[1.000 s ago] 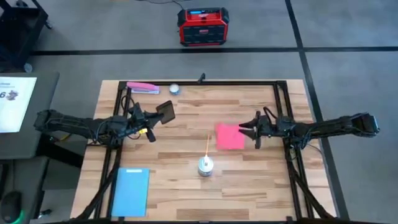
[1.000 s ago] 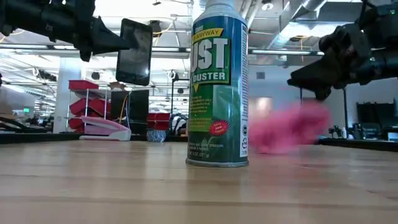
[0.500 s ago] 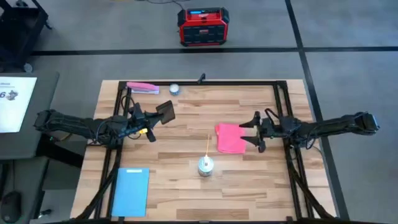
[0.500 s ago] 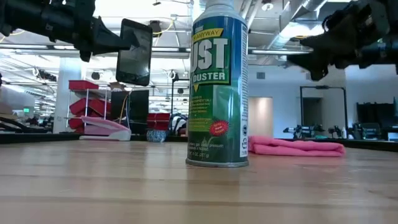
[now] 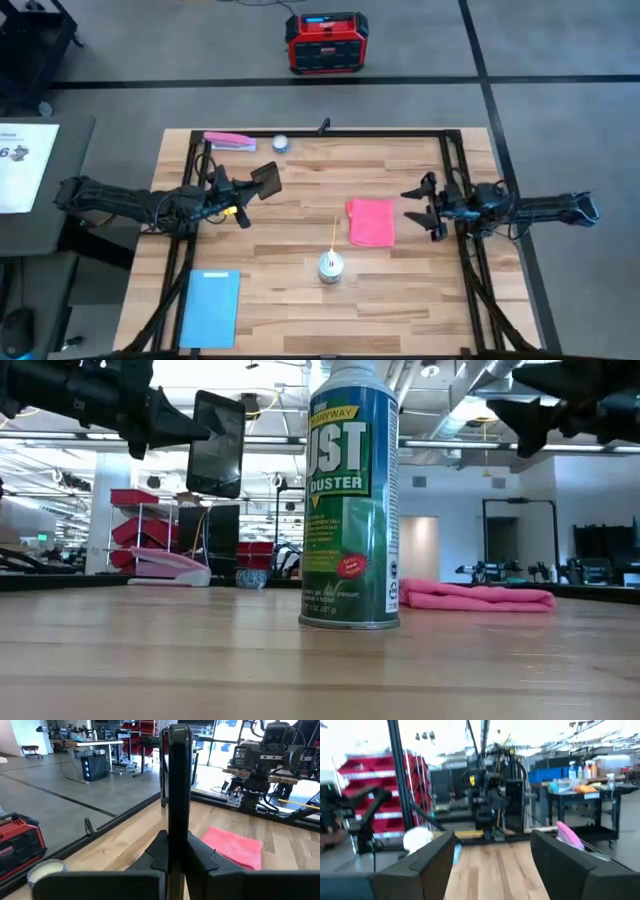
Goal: Apply microfiber cloth
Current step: Wipe the front of the black cellphone with the pink microfiber cloth
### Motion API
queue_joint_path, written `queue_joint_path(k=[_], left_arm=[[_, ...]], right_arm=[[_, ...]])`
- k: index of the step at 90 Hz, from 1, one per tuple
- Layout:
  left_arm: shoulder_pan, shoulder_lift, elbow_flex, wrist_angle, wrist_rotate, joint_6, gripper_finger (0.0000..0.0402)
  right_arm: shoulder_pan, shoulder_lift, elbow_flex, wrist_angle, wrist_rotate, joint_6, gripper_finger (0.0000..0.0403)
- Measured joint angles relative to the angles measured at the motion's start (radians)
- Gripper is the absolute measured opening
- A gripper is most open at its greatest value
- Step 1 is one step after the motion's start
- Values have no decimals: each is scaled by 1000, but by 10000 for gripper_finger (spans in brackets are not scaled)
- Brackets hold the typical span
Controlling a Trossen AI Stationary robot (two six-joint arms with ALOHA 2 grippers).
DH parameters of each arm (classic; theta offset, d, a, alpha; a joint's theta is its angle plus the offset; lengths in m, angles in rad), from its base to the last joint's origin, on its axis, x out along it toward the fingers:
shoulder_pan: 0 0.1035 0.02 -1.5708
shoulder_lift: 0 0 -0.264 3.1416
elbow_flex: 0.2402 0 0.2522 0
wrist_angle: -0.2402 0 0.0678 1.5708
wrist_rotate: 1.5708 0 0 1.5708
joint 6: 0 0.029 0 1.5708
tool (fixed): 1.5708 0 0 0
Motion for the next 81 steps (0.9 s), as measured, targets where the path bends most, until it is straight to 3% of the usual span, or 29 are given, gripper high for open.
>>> queue_joint_path(k=[15,27,38,53,81], left_arm=[[0,0,0,0,0,1,8],[0,0,0,0,0,1,8],[0,0,0,3,0,3,8],[0,0,0,3,0,6,8],[0,0,0,-9,13,5,8]], right_arm=[[-11,-110,87,-300,73,-1,243],[-12,-168,100,-378,138,-8,209],[-11,-177,84,-374,134,-10,140],[-14,-168,16,-374,132,15,16],[-14,-168,-100,-271,129,114,0]])
